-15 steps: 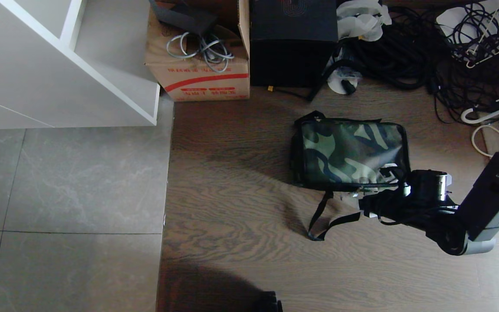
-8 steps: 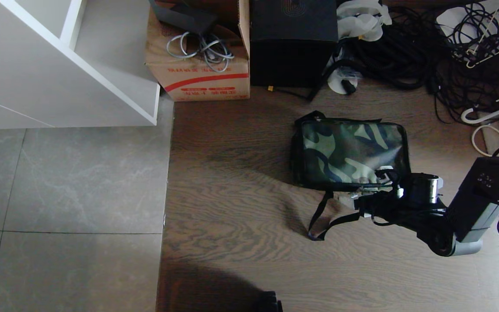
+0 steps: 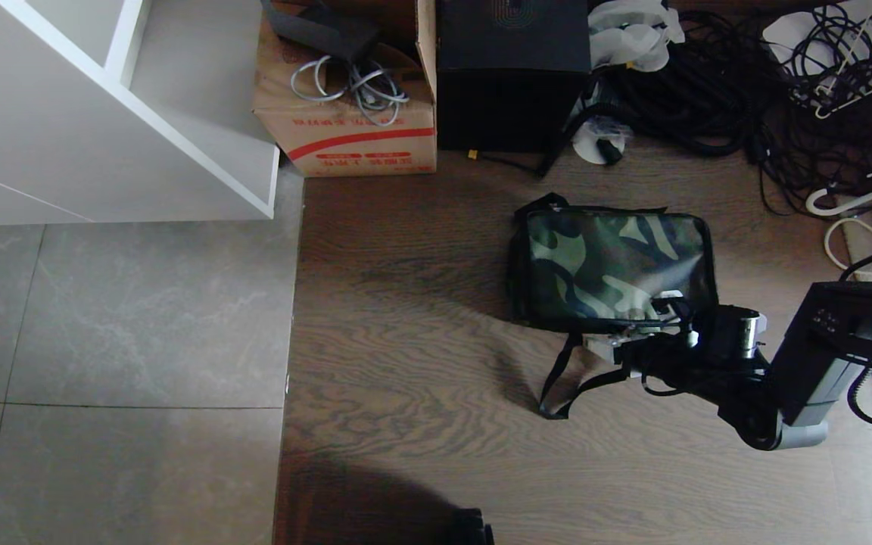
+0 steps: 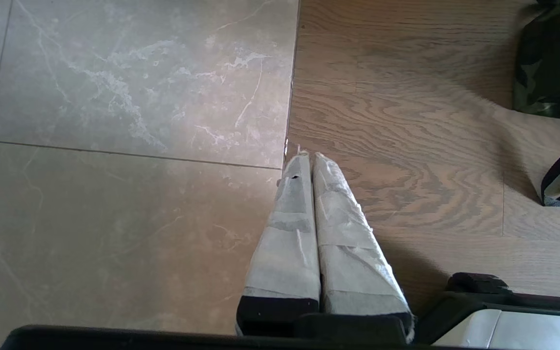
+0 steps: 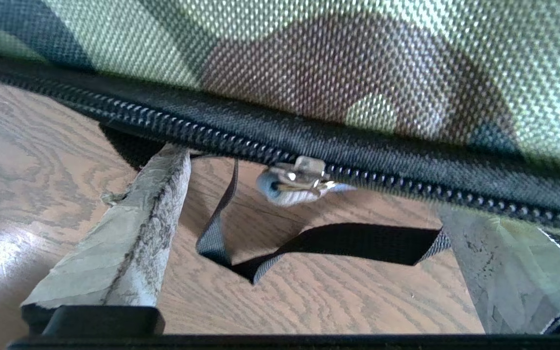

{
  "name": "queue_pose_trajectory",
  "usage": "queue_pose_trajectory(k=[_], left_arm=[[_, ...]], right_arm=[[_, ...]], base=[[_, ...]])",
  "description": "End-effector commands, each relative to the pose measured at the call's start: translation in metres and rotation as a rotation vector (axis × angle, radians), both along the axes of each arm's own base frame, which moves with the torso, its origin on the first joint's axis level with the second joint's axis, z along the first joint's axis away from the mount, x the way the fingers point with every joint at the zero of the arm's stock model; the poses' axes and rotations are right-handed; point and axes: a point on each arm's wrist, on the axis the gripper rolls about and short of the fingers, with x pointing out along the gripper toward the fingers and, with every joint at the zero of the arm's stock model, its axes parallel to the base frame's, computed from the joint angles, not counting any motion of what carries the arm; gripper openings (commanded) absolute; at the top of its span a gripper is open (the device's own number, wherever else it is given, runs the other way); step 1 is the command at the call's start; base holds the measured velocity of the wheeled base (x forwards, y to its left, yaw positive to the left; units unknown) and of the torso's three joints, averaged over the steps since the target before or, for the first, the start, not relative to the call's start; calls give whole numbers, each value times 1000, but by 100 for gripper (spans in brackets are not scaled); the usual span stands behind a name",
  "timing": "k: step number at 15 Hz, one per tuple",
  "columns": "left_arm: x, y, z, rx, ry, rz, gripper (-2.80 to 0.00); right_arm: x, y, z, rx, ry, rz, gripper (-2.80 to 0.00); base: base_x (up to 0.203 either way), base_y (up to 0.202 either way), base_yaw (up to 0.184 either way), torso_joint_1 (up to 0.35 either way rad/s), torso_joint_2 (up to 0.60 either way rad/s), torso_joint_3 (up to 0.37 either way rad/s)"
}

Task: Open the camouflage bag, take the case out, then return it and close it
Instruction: Open the top of the storage box

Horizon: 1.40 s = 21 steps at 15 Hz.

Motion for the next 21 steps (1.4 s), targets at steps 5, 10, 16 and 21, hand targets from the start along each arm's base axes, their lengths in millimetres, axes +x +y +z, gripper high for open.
queue_pose_trajectory(k=[5,10,16,21], left_arm=[[1,0,-2,-1,7,1,-280],[1,0,-3,-1,8,1,-280],[1,0,-3,-1,8,0,-280],[1,0,-2,-1,8,1,-280]], right_arm=[[6,2,-3,-6,-51,11,-280],[5,2,3,-9,-77,11,-280],[-16,-9,23,6,-45,81,-280],[-32,-25,34,-33,37,74,-280]], base=[[0,0,0,0,0,0],[0,0,0,0,0,0],[0,0,0,0,0,0],[0,0,0,0,0,0]])
